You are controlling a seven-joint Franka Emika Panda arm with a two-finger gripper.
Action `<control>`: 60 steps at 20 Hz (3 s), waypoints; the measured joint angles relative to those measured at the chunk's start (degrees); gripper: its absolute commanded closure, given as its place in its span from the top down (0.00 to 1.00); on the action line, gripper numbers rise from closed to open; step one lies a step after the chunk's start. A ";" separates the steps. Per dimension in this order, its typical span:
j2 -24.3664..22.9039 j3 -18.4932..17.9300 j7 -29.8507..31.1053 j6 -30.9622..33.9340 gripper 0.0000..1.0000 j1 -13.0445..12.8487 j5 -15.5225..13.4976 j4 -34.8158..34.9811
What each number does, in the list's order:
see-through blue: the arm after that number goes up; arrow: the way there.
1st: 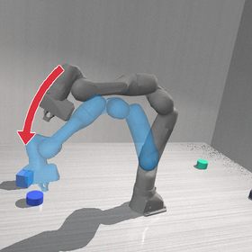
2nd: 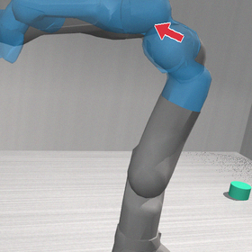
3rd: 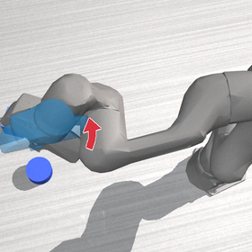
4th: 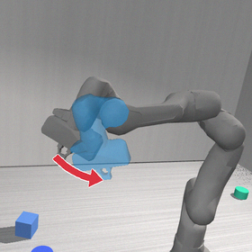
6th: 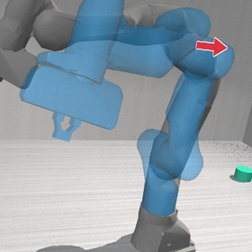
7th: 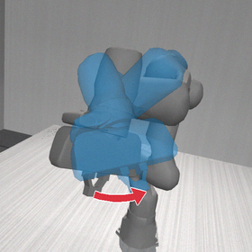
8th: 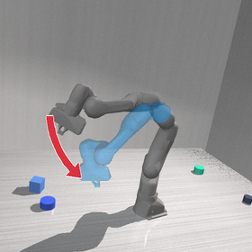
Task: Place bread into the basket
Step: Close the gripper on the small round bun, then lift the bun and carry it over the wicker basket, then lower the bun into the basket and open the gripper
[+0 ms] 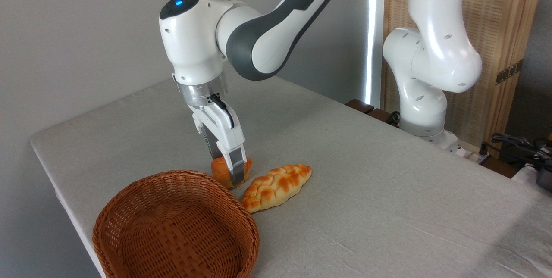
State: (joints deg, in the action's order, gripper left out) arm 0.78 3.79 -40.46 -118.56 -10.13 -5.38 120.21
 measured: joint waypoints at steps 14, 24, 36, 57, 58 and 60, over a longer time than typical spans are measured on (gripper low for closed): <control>0.00 0.00 -0.89 -0.01 0.40 0.00 0.00 -0.06; -0.71 0.01 -0.89 0.83 0.44 -0.02 0.00 -0.42; -5.53 -1.81 -0.88 1.23 0.53 0.30 -2.97 -7.93; 7.12 -4.23 -0.89 -19.94 1.00 0.22 -1.74 -8.37; 7.14 -4.22 -0.89 -19.94 1.00 0.18 -1.70 -8.38; 7.15 -4.22 -0.89 -19.94 1.00 0.18 -1.67 -8.38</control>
State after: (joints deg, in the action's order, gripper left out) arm 7.93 -0.43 -41.35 -138.50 -9.95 -7.05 111.83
